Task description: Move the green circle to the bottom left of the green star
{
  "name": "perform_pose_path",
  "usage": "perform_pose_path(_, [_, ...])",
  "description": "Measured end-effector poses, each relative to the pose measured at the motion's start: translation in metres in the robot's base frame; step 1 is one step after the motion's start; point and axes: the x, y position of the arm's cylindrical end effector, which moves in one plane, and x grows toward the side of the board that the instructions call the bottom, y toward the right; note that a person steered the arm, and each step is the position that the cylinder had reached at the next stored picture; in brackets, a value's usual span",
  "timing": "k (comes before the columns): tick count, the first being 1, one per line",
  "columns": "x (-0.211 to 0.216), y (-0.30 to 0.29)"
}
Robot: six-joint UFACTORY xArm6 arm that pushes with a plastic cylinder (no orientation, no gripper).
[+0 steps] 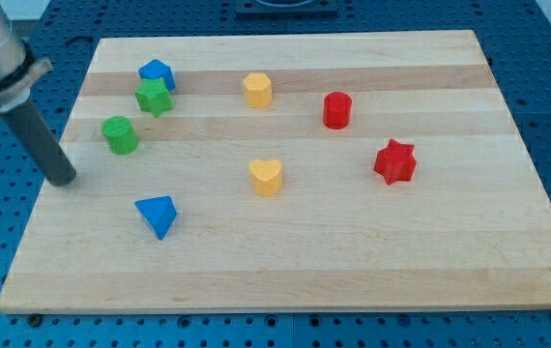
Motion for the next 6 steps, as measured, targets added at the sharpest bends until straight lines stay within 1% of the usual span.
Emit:
perform_pose_path(1, [-0.031,0.019])
perform_pose_path(3, [-0.017,0.049])
perform_pose_path(4, [-0.025,0.069])
perform_pose_path(5, [-0.03,0.074])
perform_pose_path(6, [0.006,0.055])
